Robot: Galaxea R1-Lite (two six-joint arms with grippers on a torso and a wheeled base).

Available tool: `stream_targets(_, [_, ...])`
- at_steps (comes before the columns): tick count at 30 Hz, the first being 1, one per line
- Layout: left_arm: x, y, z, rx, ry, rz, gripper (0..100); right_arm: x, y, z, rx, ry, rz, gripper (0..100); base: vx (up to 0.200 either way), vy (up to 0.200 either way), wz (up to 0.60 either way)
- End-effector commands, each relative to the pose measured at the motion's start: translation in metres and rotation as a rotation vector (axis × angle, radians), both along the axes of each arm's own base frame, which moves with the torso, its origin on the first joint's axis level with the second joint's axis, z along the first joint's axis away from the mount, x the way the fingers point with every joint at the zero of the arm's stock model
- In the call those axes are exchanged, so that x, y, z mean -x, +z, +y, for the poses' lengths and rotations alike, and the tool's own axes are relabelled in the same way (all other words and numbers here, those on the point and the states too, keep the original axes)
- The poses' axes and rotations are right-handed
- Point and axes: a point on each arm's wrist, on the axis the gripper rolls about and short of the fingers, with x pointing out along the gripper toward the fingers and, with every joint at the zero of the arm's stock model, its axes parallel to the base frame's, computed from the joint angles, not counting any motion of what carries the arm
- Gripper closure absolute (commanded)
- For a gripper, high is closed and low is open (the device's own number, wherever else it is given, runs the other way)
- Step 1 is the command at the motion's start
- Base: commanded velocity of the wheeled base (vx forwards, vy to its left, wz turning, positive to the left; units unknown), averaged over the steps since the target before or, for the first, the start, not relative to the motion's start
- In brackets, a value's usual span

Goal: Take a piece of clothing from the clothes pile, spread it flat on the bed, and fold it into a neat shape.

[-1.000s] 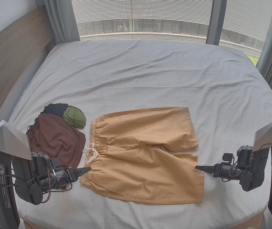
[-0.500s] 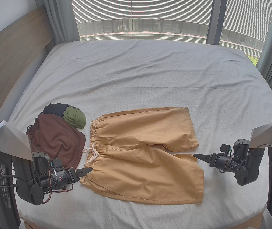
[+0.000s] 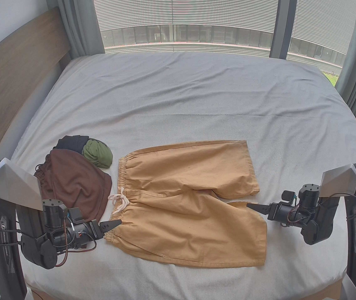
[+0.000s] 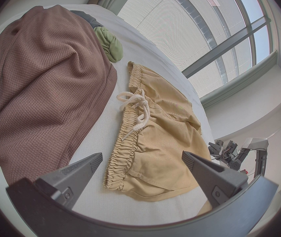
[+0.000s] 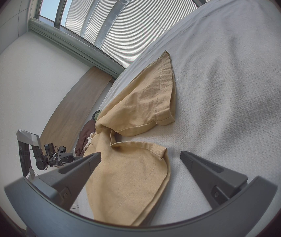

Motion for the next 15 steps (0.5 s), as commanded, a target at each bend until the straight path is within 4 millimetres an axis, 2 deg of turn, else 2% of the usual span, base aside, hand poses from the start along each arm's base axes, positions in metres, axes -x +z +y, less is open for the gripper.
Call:
stream_targets(1, [0.0001,-0.0004,0.0,0.0,0.001,0.001,0,-0.0043,-0.0043,0.0003,0.007,-0.017,-0.006,100,0.0,0.0,0.0])
stream_targets(11, [0.0003,-0.0016,-0.0004,0.0,-0.001,0.006,0,-0.0088,-0.0033,-0.0003,0.009,-0.028,-0.023,100,0.0,0.0,0.0])
stream_targets(15, [0.0002,-0.0028,-0.0017,0.0,-0.006,0.009,0,-0.0096,0.0031,-0.0019,0.008,-0.034,-0.037,100,0.0,0.0,0.0])
